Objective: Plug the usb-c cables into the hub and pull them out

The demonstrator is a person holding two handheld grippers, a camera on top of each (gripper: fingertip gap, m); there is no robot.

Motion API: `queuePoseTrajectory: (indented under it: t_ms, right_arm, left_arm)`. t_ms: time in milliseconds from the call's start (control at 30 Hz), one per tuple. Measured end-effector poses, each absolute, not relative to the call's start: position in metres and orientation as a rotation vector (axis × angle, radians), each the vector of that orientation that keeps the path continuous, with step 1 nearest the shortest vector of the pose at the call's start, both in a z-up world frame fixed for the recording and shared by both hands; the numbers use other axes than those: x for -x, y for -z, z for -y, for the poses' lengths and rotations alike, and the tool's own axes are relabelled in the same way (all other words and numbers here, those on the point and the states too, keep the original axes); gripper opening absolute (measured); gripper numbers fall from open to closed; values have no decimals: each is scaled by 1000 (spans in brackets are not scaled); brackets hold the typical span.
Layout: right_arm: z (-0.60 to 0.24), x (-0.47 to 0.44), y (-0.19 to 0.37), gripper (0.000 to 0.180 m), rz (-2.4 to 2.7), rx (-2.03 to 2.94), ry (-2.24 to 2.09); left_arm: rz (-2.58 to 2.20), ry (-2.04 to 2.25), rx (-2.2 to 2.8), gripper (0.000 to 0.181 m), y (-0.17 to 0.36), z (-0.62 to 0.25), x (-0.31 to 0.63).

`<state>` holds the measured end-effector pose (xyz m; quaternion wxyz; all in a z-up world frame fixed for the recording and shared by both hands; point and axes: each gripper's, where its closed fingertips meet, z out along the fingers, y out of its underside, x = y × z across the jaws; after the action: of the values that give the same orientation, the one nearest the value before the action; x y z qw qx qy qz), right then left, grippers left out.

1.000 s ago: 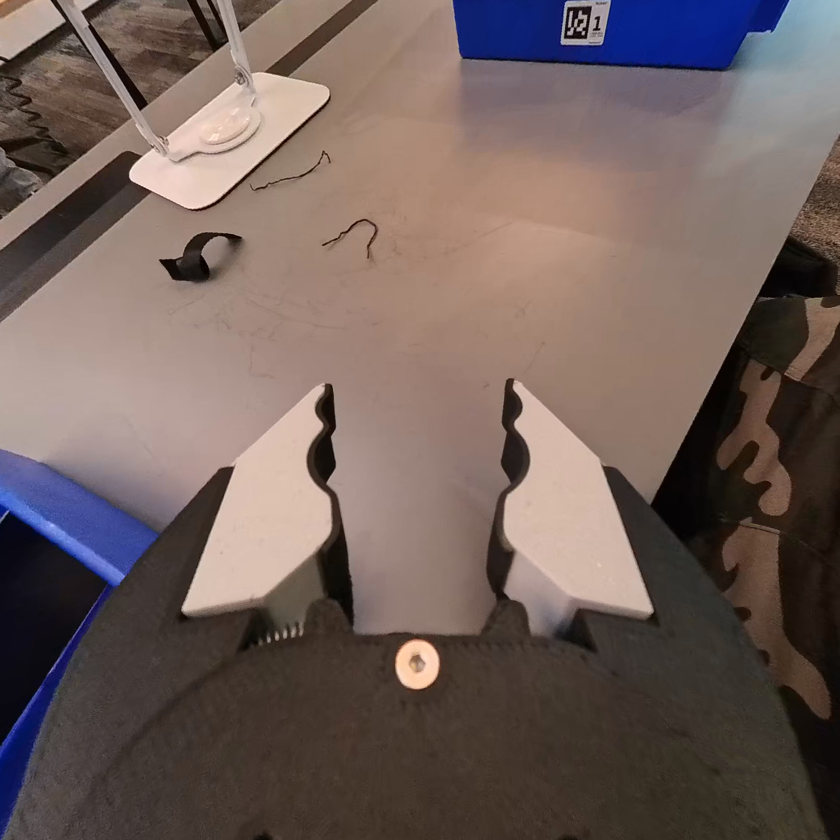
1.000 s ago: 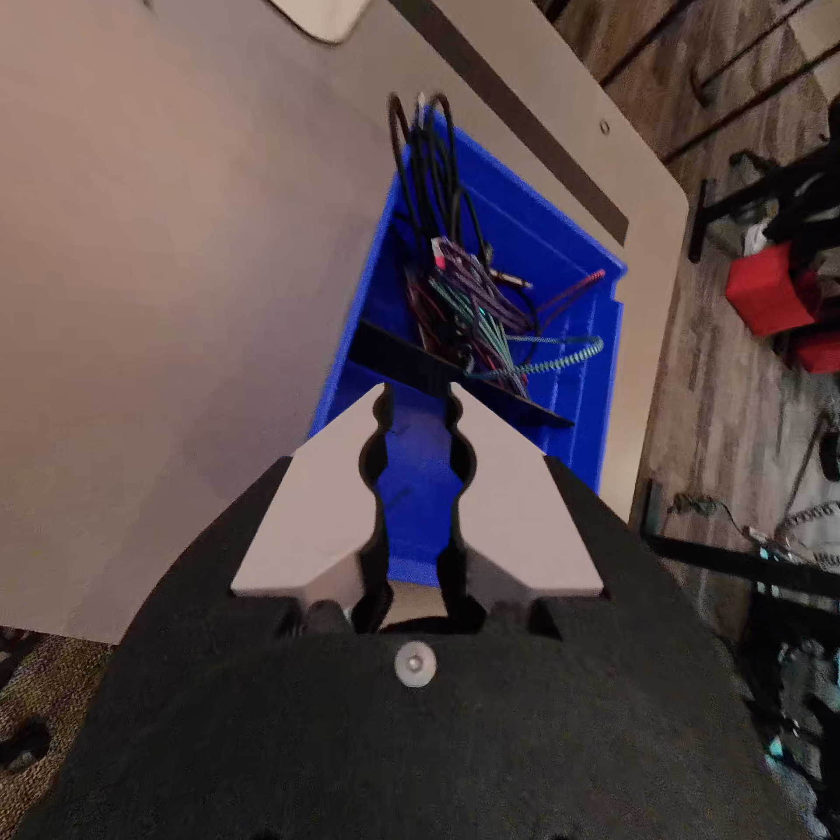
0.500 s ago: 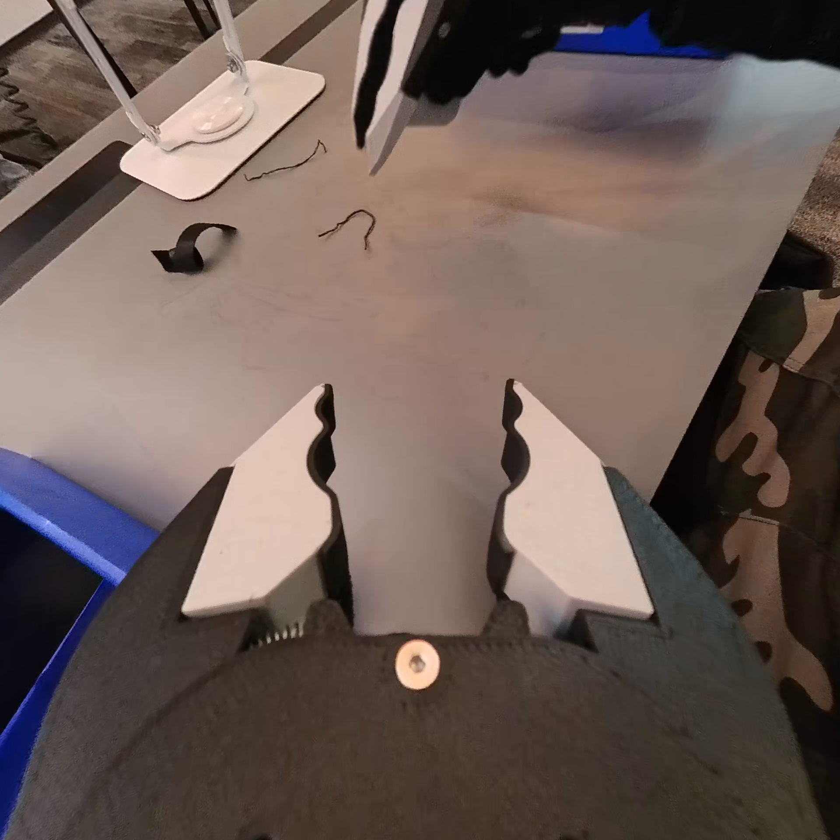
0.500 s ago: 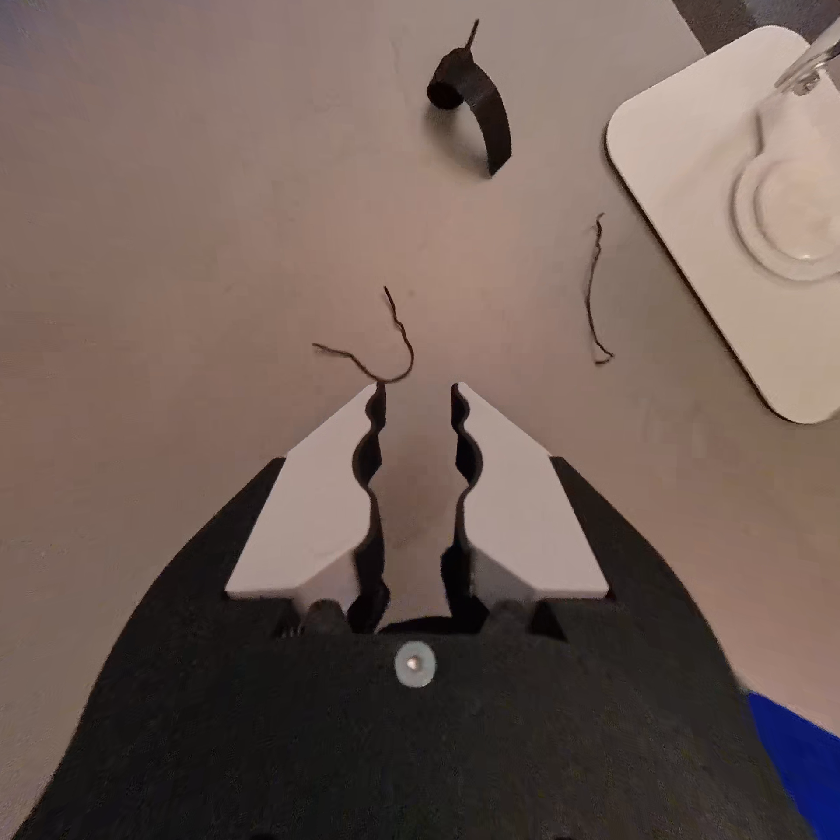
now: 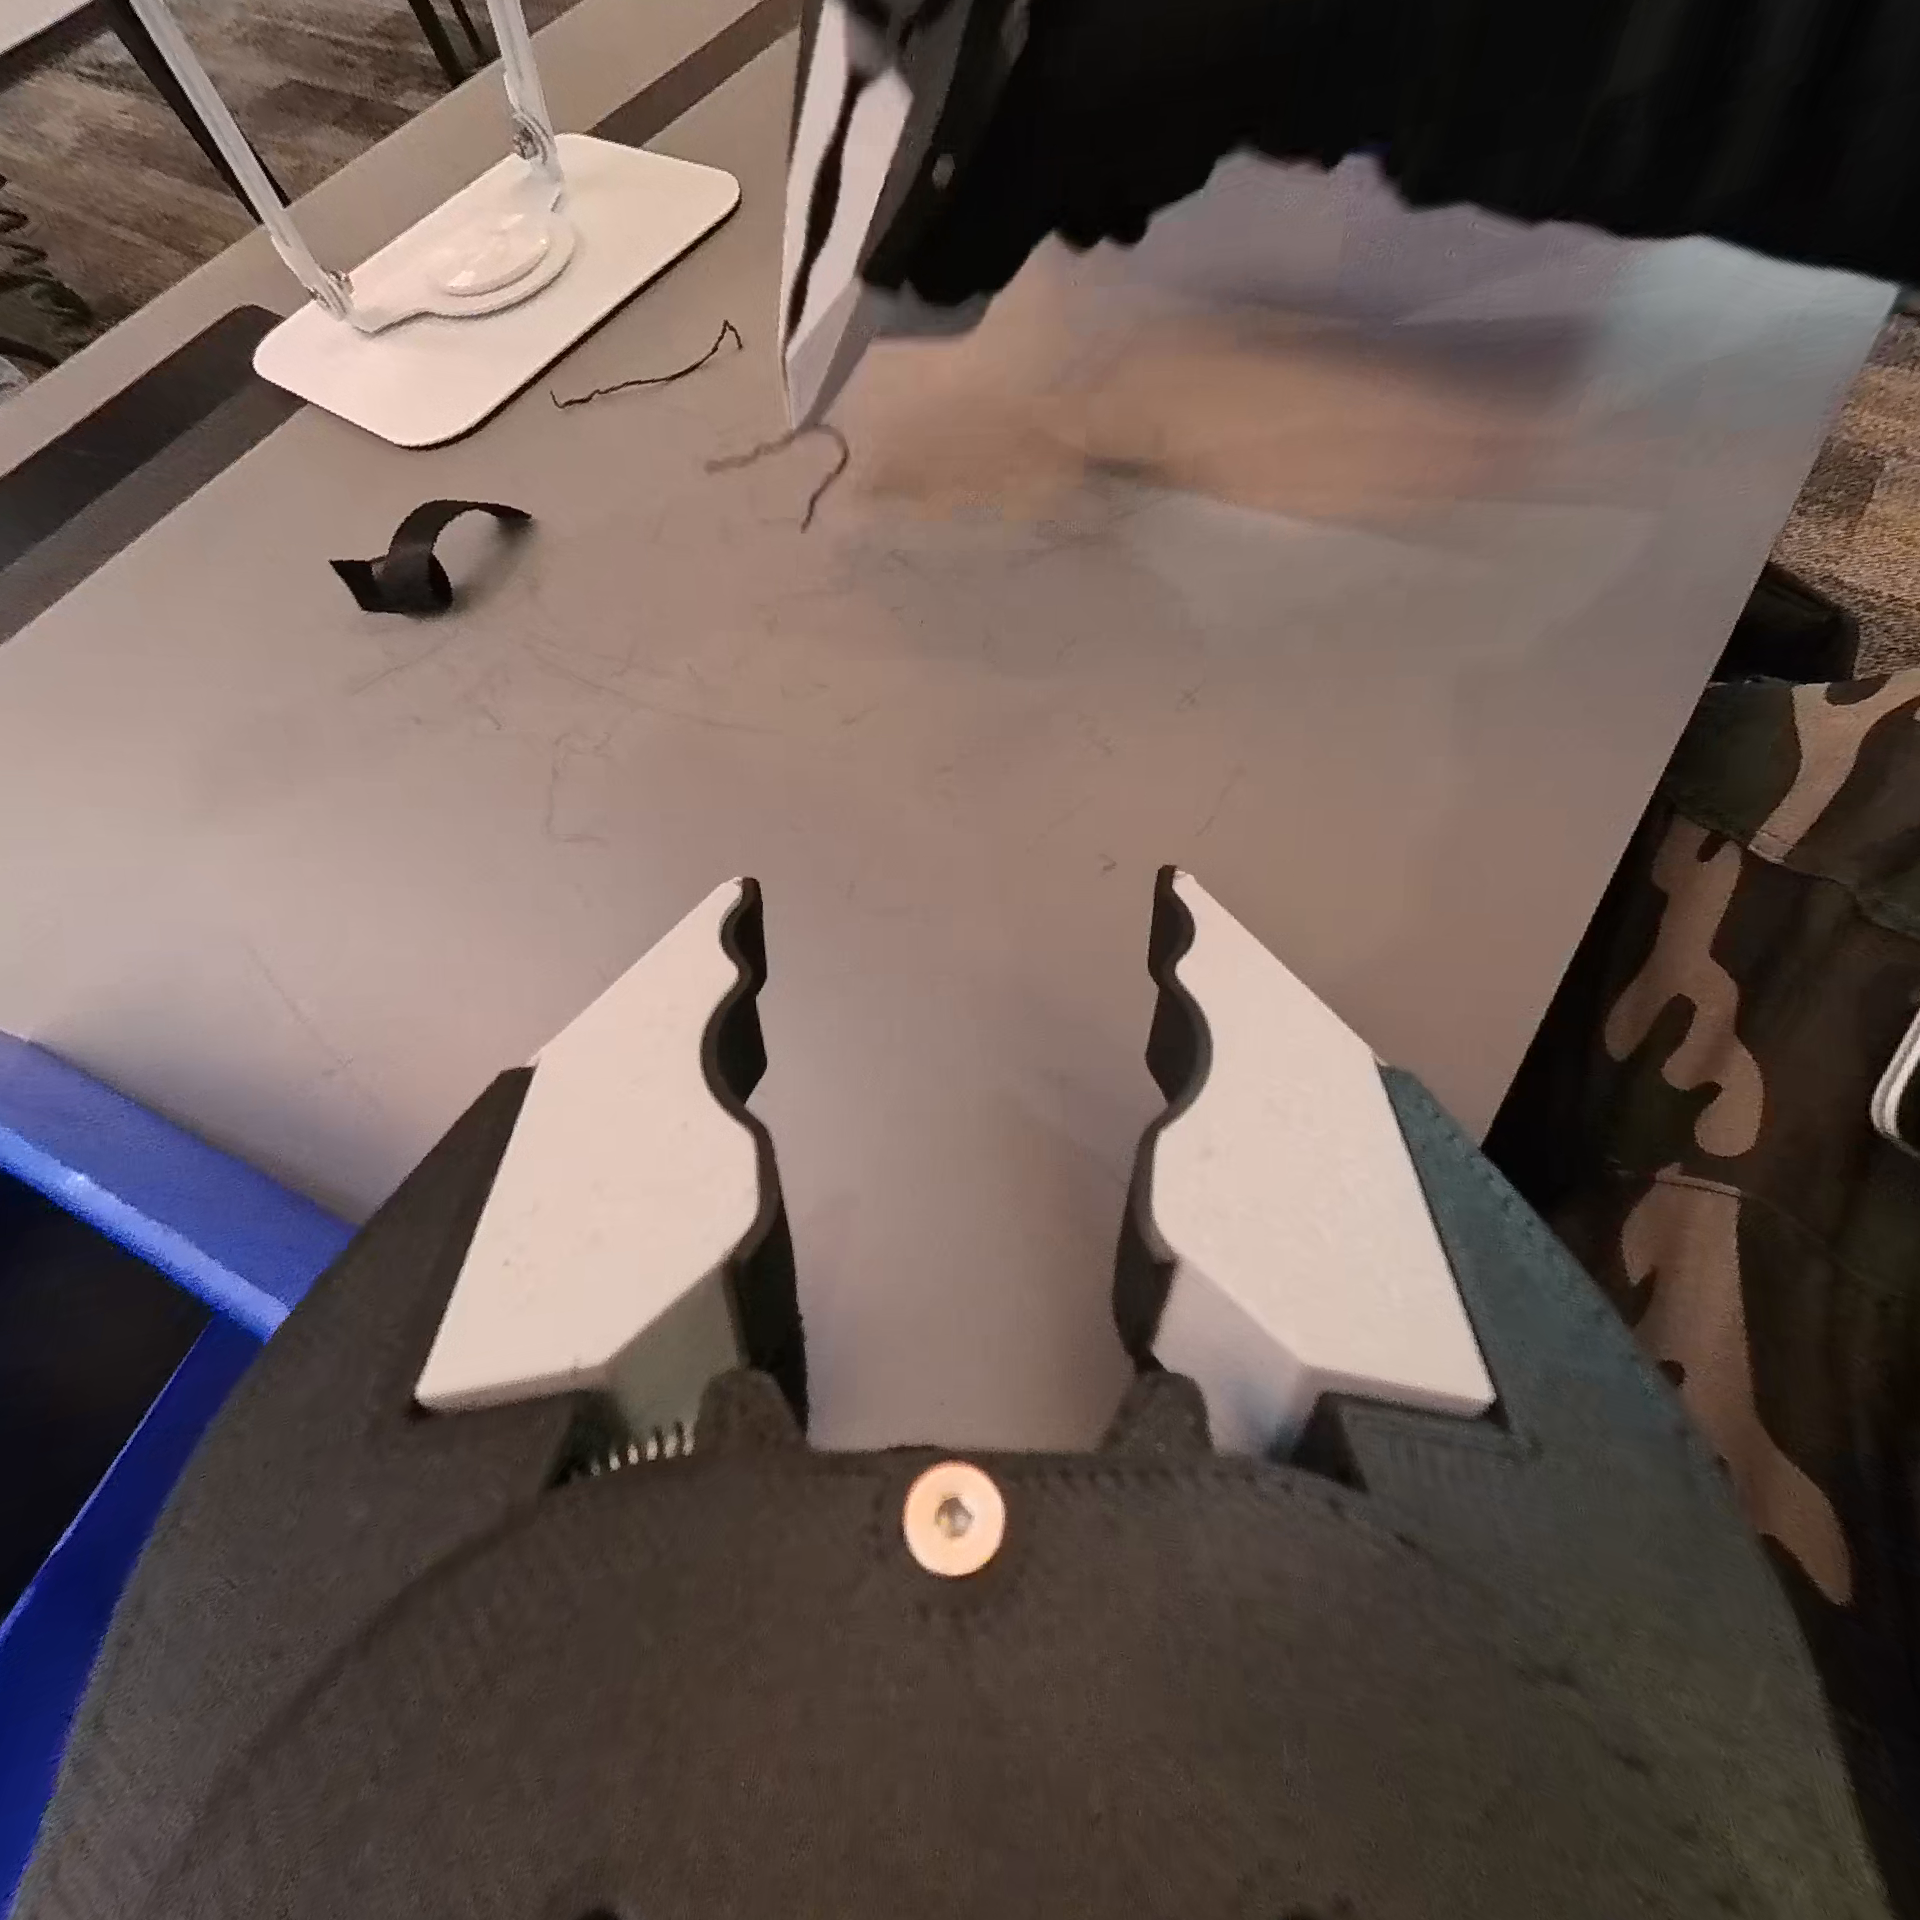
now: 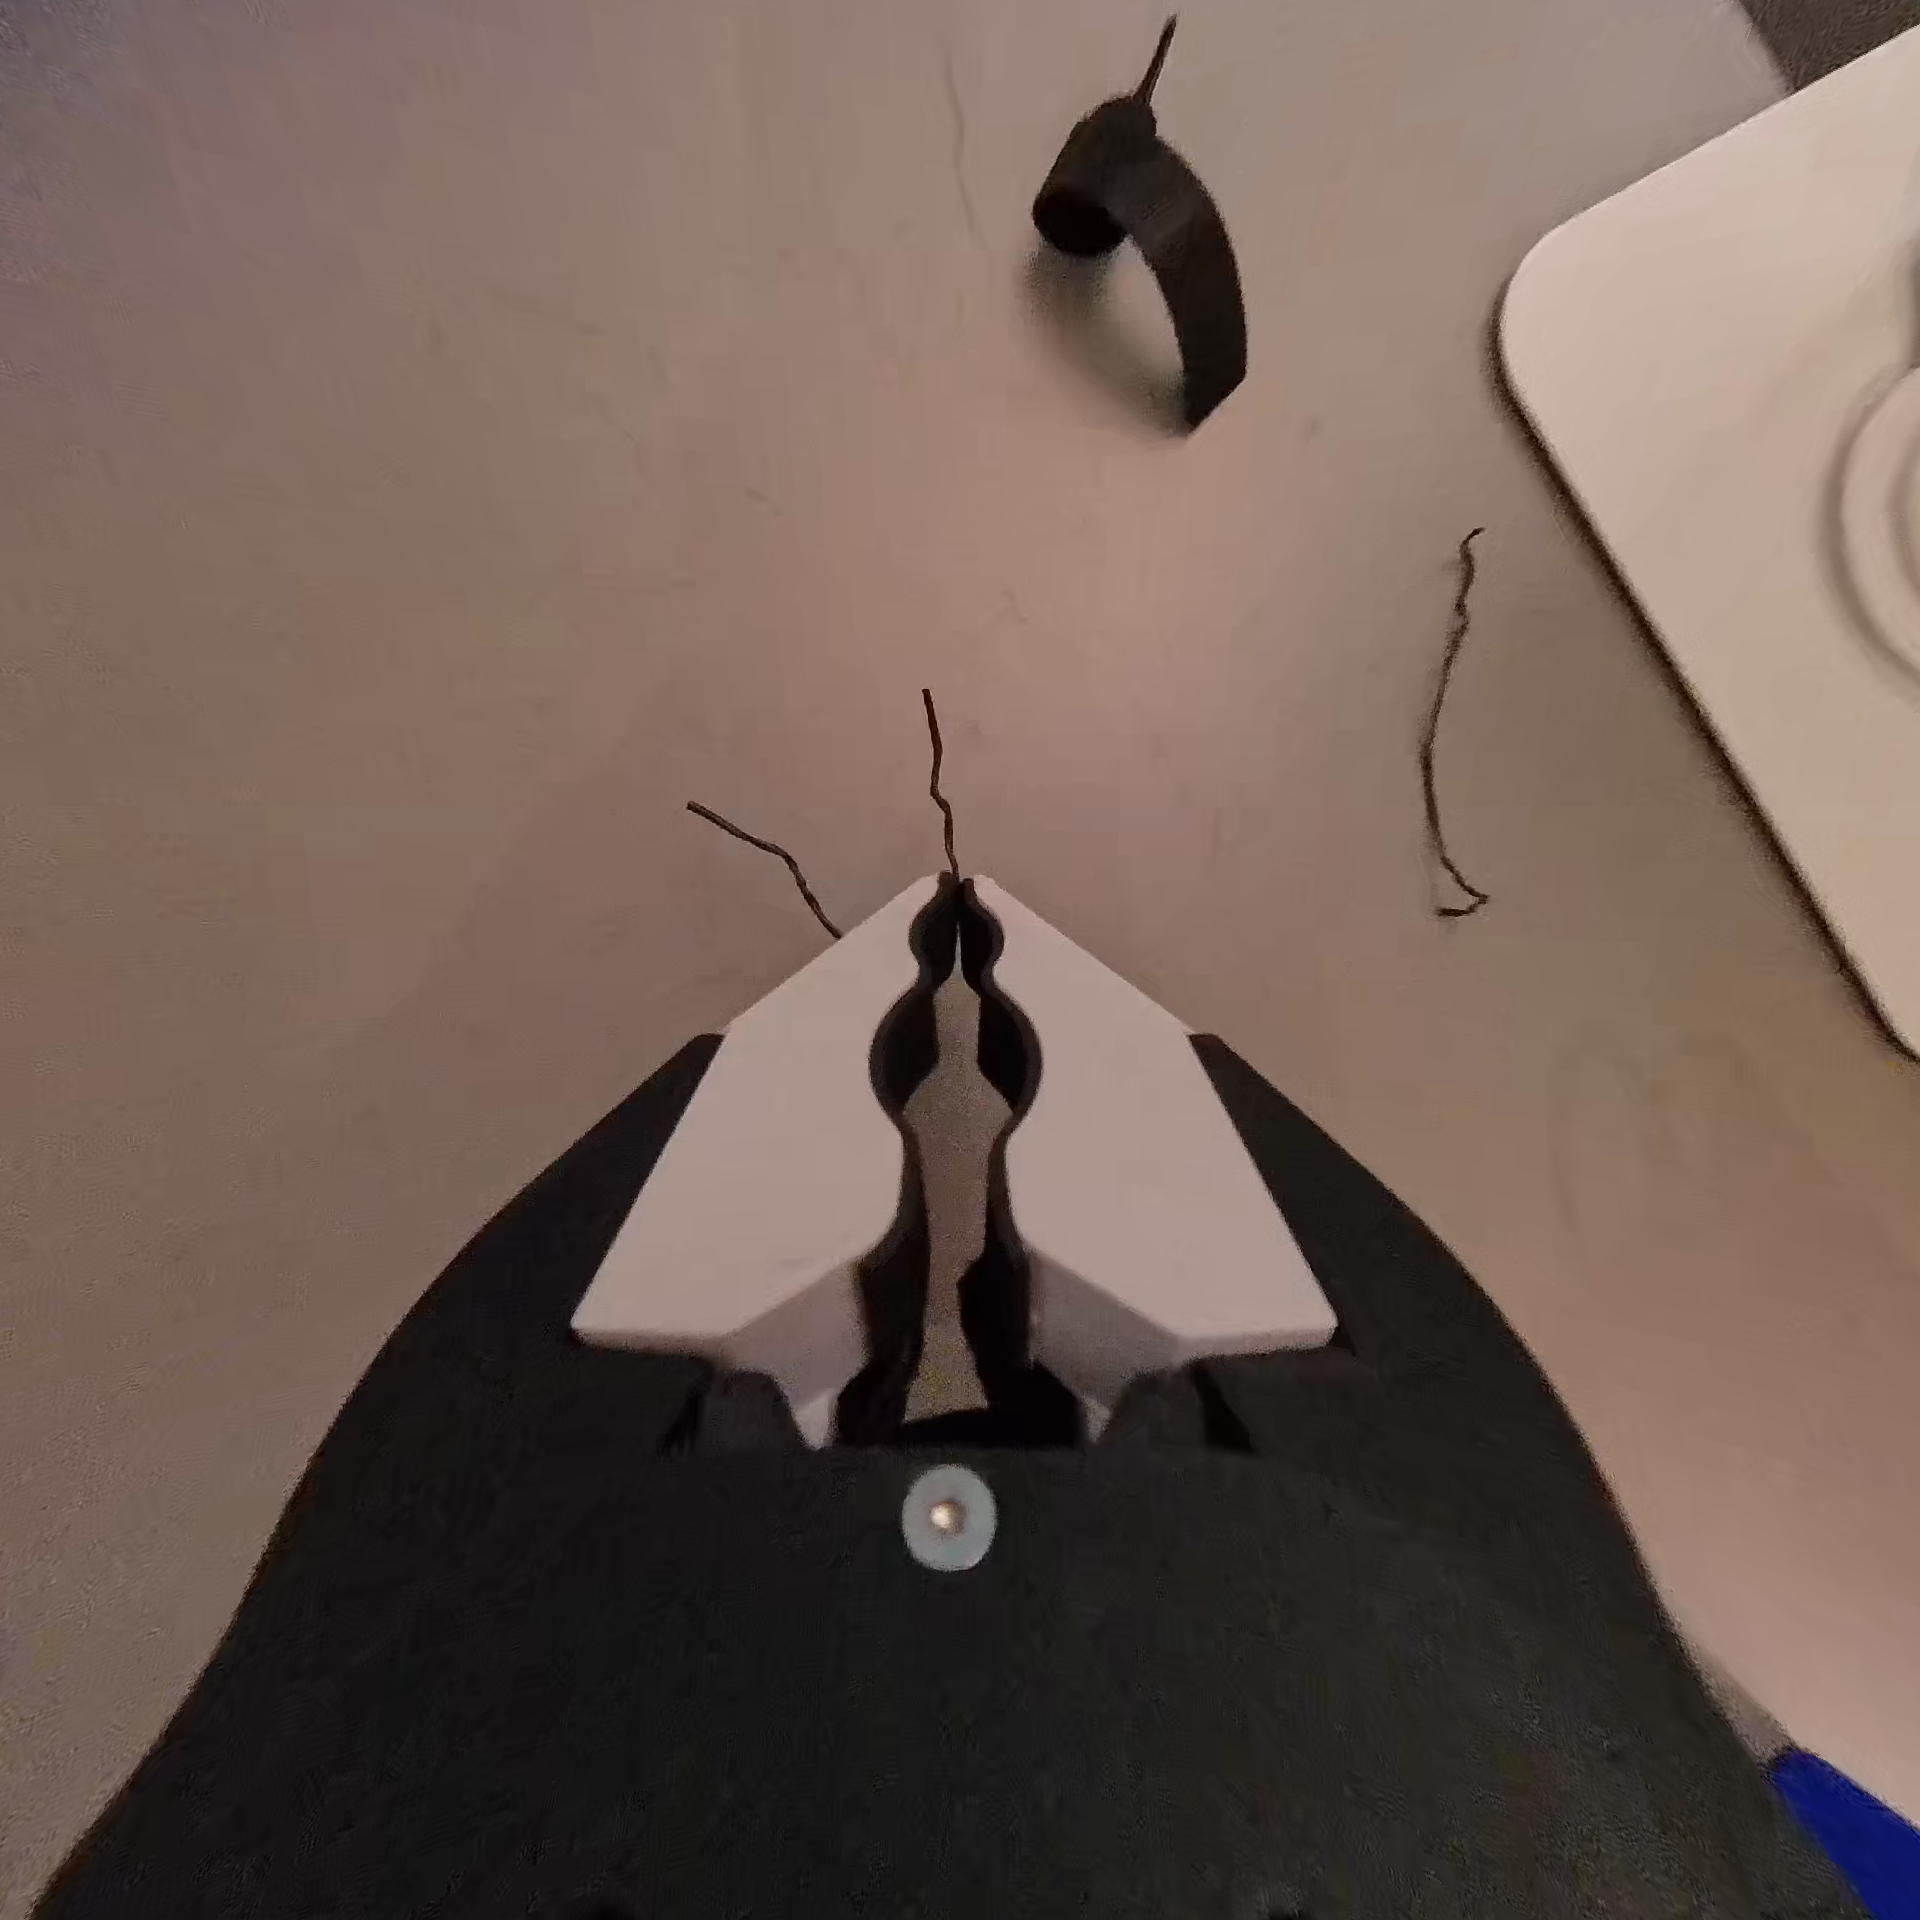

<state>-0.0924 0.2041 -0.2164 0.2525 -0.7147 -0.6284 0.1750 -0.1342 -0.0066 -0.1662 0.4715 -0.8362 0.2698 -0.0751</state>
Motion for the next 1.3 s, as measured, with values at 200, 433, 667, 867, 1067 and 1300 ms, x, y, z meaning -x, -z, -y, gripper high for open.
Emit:
queuePoseTrajectory:
  t_ms: [200, 433, 667, 867, 1067, 1300]
  right_arm:
    - [-197, 10, 114, 0, 1538, 1843, -394]
    - [-213, -162, 67, 0, 1220, 2004, -155]
    - [-235, -267, 113, 4, 1030, 2204, 31]
    - [-241, -264, 93, 14, 1020, 2138, 128]
    - [-220, -154, 37, 8, 1186, 1858, -28]
    - [-260, 5, 103, 18, 1354, 1844, -261]
  left_arm:
    - [-651, 190, 2045, 73, 165, 6, 135]
    - [-664, 193, 2054, 73, 168, 6, 130]
    - [-680, 188, 2066, 73, 172, 5, 124]
    - [-693, 171, 2063, 72, 170, 6, 121]
    - [-702, 188, 2074, 72, 176, 5, 119]
    - [-694, 190, 2060, 72, 170, 9, 125]
